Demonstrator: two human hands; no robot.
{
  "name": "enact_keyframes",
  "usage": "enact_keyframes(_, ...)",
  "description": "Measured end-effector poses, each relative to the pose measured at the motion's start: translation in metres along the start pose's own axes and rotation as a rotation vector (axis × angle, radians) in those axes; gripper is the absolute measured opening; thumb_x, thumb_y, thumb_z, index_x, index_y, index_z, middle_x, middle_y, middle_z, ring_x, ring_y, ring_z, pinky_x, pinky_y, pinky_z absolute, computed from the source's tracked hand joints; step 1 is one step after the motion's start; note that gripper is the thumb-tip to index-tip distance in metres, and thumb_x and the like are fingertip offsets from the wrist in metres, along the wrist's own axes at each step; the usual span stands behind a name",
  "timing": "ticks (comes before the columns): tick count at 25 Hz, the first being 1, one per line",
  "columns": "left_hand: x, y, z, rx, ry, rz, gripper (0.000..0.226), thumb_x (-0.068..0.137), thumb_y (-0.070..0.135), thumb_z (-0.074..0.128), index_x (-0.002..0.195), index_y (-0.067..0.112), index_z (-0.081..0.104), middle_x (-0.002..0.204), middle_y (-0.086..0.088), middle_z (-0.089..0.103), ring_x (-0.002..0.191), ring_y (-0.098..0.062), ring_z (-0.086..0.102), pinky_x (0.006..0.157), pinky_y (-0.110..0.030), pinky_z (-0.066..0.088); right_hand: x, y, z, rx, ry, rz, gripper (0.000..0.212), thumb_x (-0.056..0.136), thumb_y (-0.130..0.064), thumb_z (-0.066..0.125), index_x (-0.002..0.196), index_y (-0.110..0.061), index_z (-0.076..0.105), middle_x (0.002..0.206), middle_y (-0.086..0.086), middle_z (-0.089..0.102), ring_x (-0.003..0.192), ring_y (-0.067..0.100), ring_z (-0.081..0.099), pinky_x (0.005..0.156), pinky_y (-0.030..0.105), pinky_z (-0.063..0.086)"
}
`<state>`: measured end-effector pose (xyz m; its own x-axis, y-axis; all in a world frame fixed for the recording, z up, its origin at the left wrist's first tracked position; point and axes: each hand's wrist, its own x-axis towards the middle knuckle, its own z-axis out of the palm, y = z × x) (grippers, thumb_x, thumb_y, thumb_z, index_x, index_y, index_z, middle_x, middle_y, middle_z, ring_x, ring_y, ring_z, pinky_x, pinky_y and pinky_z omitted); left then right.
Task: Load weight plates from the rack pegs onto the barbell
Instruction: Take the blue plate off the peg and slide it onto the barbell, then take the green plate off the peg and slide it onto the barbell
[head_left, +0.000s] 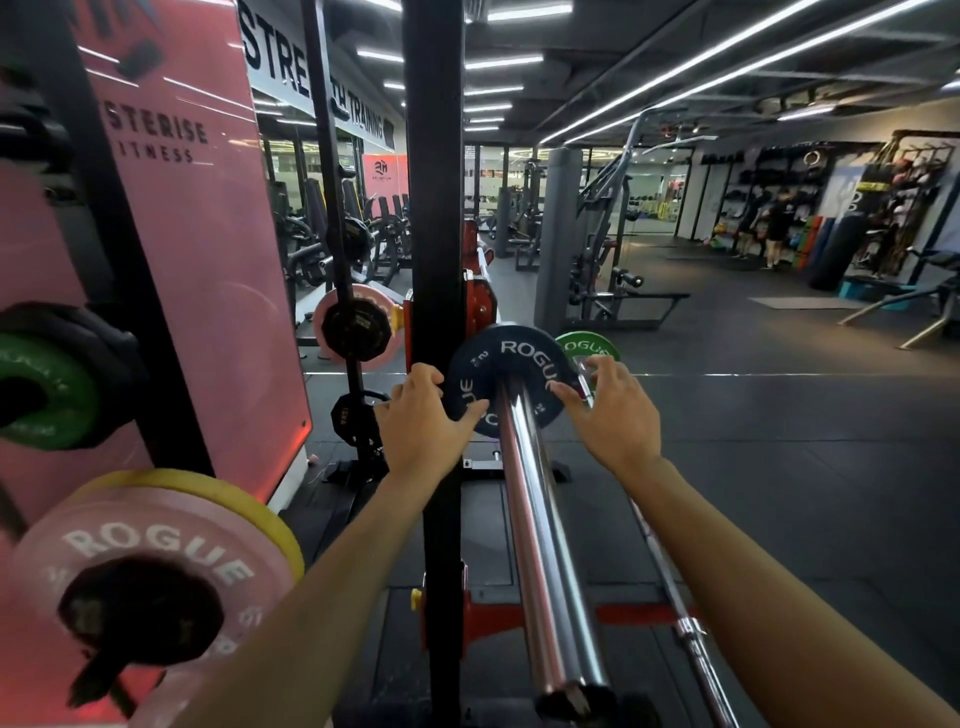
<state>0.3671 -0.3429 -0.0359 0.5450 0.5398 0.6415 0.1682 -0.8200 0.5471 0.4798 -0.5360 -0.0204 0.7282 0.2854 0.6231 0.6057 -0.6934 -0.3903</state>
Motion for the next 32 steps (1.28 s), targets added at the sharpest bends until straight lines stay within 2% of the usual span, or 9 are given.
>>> enact_keyframes(5,-0.062,0.041,-0.048,-0.028,0.000,-0.010,0.056,0.075,0.062,0.071,0.105,0.021,0.048,0.090,0.009,0.056,0.088,-0.016,0.055,0.085,-0.047,0.049,-0.060,-0.003,-0.058,0.039,-0.045,-0.031,0.048,0.092,-0.054,0.052,0.123,-0.017,0.050,0.119,0.006,0.059,0.106,0.024,0.058,0.075,0.034,0.046)
enact_keyframes(8,-0.108,0.061,-0.075,-0.038,0.030,-0.008,0.049,0.079,0.061,0.068,0.103,0.022,0.050,0.090,0.010,0.059,0.086,-0.014,0.057,0.084,-0.046,0.049,-0.102,-0.006,-0.091,0.087,-0.089,-0.092,0.041,0.094,-0.050,0.050,0.121,-0.019,0.053,0.117,0.002,0.060,0.102,0.021,0.060,0.073,0.031,0.046)
enact_keyframes(11,-0.147,0.069,-0.098,0.007,0.014,0.003,0.042,0.084,0.057,0.063,0.102,0.022,0.051,0.089,0.008,0.059,0.085,-0.016,0.057,0.079,-0.043,0.049,-0.135,-0.016,-0.113,0.131,-0.090,-0.170,0.040,0.095,-0.049,0.050,0.121,-0.019,0.055,0.115,0.001,0.060,0.100,0.018,0.059,0.075,0.035,0.051)
enact_keyframes(13,-0.164,0.074,-0.119,0.058,0.017,0.011,0.039,0.086,0.055,0.061,0.102,0.021,0.052,0.089,0.006,0.059,0.085,-0.017,0.057,0.078,-0.040,0.047,-0.147,-0.034,-0.128,0.134,-0.119,-0.248,0.041,0.094,-0.051,0.050,0.120,-0.020,0.055,0.114,0.000,0.061,0.103,0.019,0.058,0.076,0.036,0.052)
enact_keyframes(16,-0.173,0.074,-0.160,0.147,0.056,0.028,0.037,0.087,0.051,0.059,0.106,0.021,0.056,0.095,0.005,0.063,0.092,-0.020,0.058,0.082,-0.042,0.045,-0.154,-0.071,-0.144,0.113,-0.116,-0.372,0.044,0.093,-0.053,0.048,0.122,-0.020,0.054,0.115,0.003,0.060,0.109,0.023,0.054,0.076,0.036,0.051)
enact_keyframes(19,-0.179,0.056,-0.205,0.212,0.081,0.007,0.047,0.082,0.055,0.051,0.113,0.021,0.058,0.106,0.001,0.064,0.101,-0.024,0.057,0.086,-0.045,0.046,-0.162,-0.111,-0.147,0.138,-0.089,-0.428,0.047,0.093,-0.054,0.049,0.126,-0.020,0.052,0.119,0.005,0.059,0.115,0.026,0.050,0.079,0.040,0.050)
enact_keyframes(23,-0.205,0.006,-0.277,0.342,0.091,-0.079,0.054,0.079,0.059,0.046,0.120,0.026,0.056,0.115,0.001,0.061,0.110,-0.027,0.053,0.092,-0.043,0.043,-0.186,-0.189,-0.128,0.194,-0.151,-0.542,0.052,0.092,-0.053,0.050,0.131,-0.018,0.050,0.121,0.007,0.058,0.116,0.027,0.049,0.081,0.040,0.050)
enact_keyframes(26,-0.229,-0.036,-0.344,0.453,0.186,-0.169,0.055,0.078,0.059,0.047,0.122,0.027,0.055,0.118,0.000,0.059,0.112,-0.029,0.051,0.092,-0.045,0.040,-0.213,-0.265,-0.107,0.285,-0.203,-0.654,0.054,0.091,-0.053,0.052,0.129,-0.014,0.051,0.117,0.009,0.059,0.114,0.031,0.050,0.078,0.042,0.051)
enact_keyframes(32,-0.285,-0.118,-0.490,0.638,0.343,-0.295,0.063,0.080,0.062,0.044,0.131,0.025,0.051,0.127,0.000,0.056,0.114,-0.028,0.050,0.090,-0.044,0.040,-0.284,-0.429,-0.067,0.442,-0.293,-0.817,0.059,0.089,-0.053,0.053,0.134,-0.016,0.046,0.123,0.010,0.057,0.118,0.032,0.049,0.085,0.043,0.048)
